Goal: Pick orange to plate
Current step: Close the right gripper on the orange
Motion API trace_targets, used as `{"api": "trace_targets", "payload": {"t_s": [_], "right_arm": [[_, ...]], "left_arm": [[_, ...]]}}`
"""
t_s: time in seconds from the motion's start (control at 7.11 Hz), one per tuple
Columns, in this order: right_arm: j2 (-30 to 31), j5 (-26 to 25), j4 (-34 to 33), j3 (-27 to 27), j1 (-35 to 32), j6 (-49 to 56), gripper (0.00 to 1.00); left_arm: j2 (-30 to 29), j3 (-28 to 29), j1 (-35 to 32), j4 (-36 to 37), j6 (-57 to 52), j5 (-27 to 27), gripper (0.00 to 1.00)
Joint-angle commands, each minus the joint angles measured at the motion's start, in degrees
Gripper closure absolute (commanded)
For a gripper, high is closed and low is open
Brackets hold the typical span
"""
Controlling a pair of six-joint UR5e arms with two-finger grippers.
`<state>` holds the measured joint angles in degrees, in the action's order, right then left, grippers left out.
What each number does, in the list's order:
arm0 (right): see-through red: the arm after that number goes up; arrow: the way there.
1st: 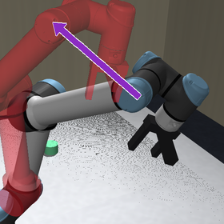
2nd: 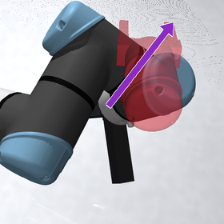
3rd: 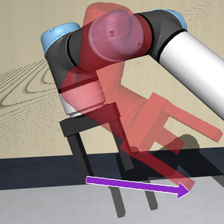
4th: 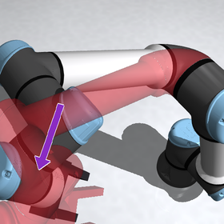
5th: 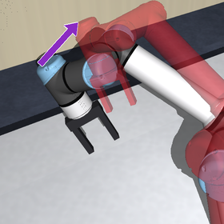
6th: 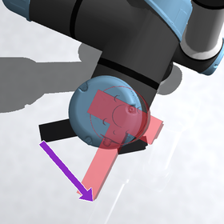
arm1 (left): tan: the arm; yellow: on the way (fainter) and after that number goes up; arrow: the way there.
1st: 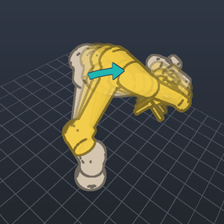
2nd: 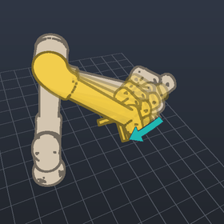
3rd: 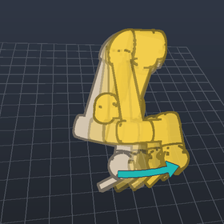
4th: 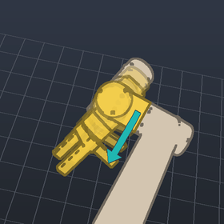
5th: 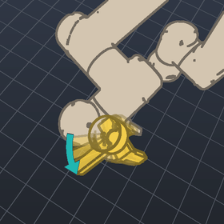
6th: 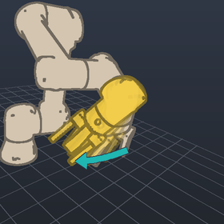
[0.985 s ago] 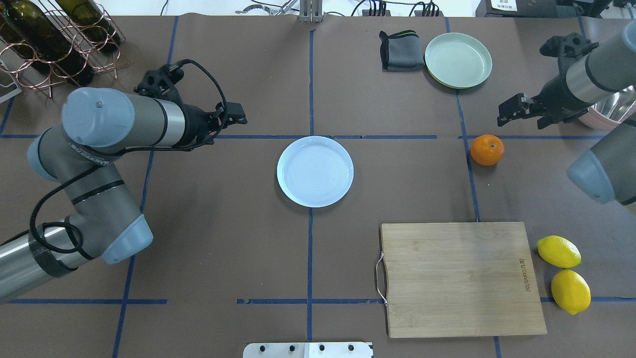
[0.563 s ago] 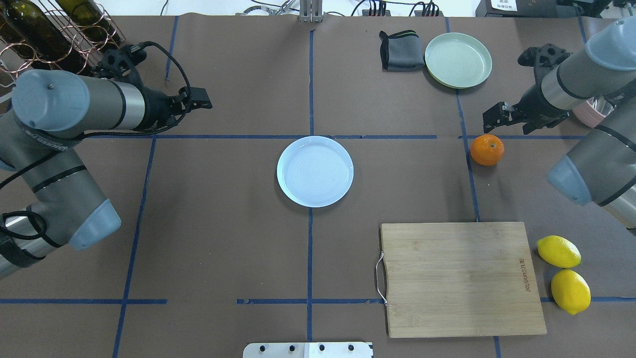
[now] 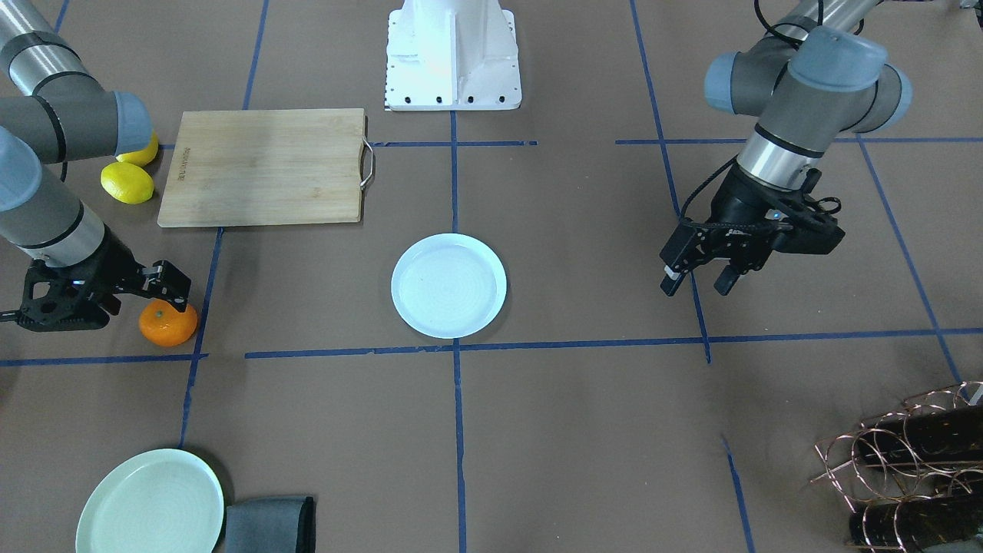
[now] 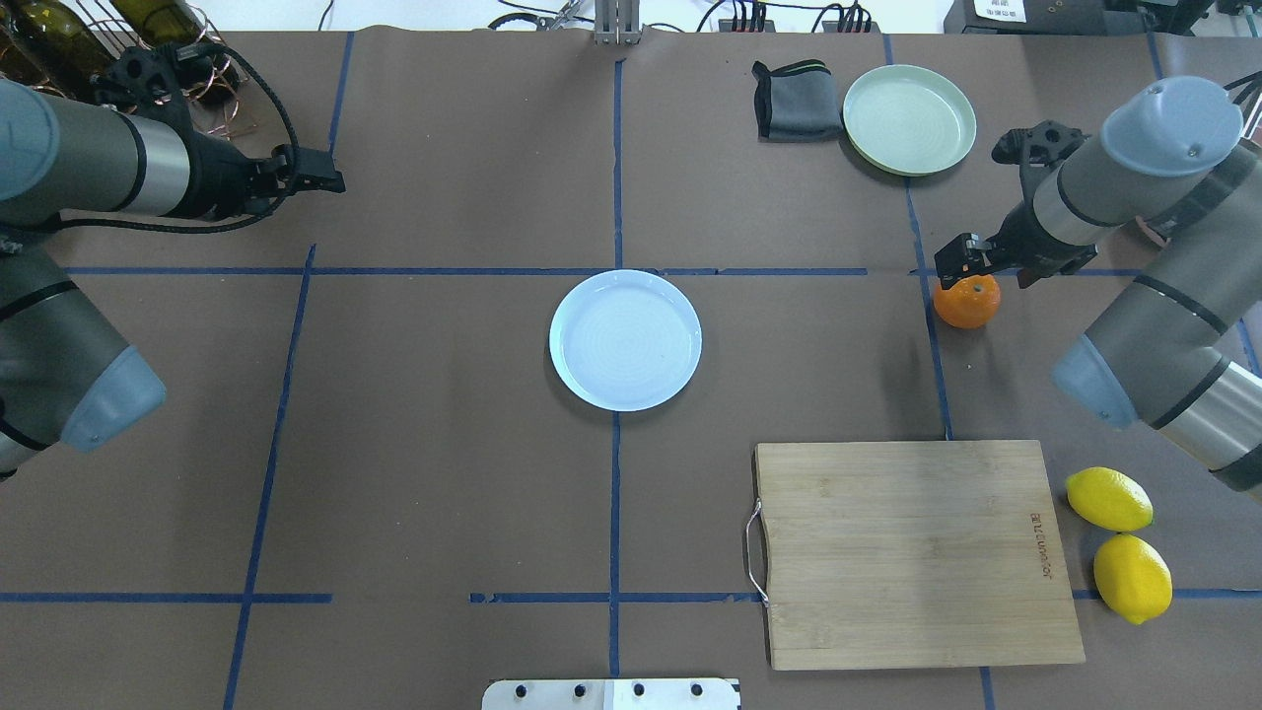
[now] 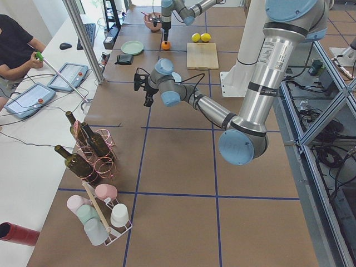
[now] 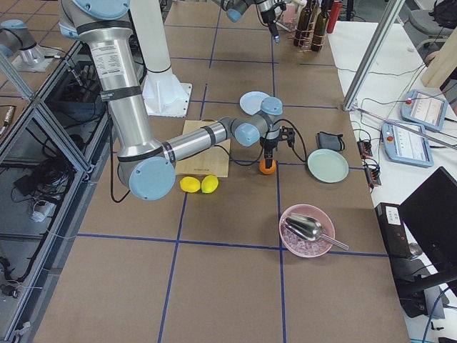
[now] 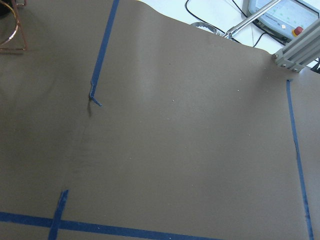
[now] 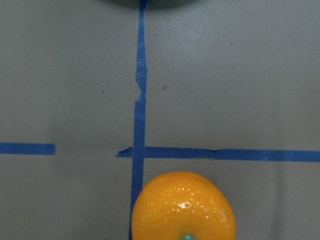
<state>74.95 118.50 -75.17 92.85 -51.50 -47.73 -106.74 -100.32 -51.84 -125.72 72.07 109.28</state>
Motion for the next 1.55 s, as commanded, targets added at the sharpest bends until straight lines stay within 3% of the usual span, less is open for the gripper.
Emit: {"api": "trace_targets", "payload": {"t_s": [0.0,0.99,1.13,1.27,1.41], "right_arm": [[-0.3,-1.4,0.0,-1.7,1.1,0.4,0.0],[-3.1,-1.5,-0.1,-5.6,0.9,0.4,0.0],[-3.2,-1.5,0.0,-5.5,0.8,0.3,0.32],[-3.1,-1.4,0.0,-5.0,0.5,0.6,0.74],[-3.1,-1.4,0.0,-4.1,0.4,0.5,0.94]], "left_arm": [[0.3,0.0,-0.4,0.0,-0.4,0.2,0.0],[0.8,0.0,-0.4,0.0,-0.4,0.1,0.0],[0.8,0.0,-0.4,-0.1,-0.4,0.1,0.0],[0.9,0.0,-0.5,0.0,-0.4,0.2,0.0],[1.0,0.0,-1.8,0.4,-3.0,0.5,0.0]]}}
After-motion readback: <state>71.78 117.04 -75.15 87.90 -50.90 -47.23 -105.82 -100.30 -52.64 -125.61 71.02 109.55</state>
